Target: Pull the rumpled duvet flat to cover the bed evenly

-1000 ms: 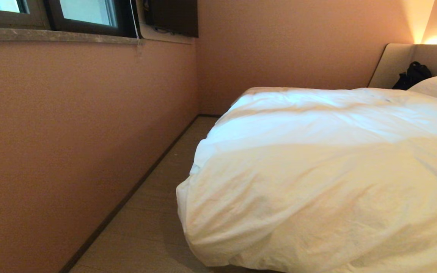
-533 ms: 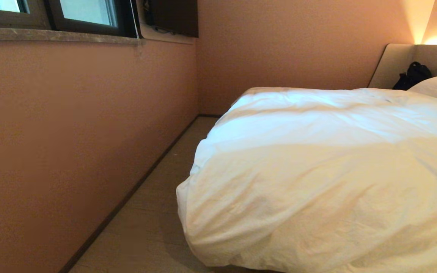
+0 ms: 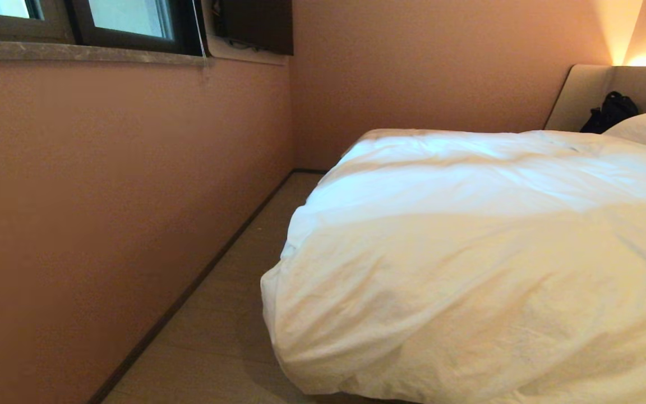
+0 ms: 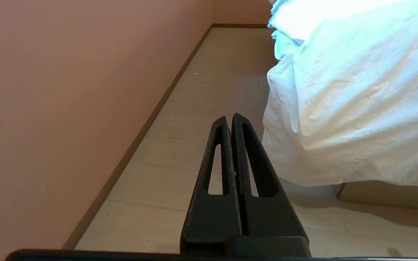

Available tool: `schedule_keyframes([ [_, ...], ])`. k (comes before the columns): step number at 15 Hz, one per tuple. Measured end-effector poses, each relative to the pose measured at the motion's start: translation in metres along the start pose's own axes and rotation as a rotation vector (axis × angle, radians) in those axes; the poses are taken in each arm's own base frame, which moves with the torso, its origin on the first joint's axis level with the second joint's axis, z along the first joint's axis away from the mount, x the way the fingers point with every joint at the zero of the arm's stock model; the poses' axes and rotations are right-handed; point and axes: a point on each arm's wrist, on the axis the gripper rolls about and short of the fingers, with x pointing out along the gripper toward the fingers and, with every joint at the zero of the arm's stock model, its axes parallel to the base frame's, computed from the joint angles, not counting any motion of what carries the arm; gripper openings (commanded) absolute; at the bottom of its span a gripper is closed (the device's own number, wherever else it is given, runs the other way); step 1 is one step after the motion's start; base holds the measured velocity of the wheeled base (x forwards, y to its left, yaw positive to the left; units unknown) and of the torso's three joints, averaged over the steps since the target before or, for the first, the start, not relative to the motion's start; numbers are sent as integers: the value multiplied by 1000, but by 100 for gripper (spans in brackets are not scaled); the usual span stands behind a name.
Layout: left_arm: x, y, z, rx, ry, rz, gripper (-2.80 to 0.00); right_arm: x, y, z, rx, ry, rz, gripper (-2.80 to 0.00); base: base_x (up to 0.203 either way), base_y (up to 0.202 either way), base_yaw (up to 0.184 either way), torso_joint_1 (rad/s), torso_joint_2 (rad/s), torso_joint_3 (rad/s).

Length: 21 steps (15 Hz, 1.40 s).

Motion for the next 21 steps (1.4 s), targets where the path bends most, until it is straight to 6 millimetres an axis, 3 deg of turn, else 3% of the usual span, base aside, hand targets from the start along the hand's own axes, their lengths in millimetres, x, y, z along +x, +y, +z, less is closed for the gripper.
schedule_keyframes([
  [7,0,0,0,2,0,0,-280,0,0,0,0,0,0,-280,-1,24,0,1,1,1],
  [21,0,0,0,8,1,-2,-280,0,0,0,0,0,-1,-280,0,196,0,2,3,3],
])
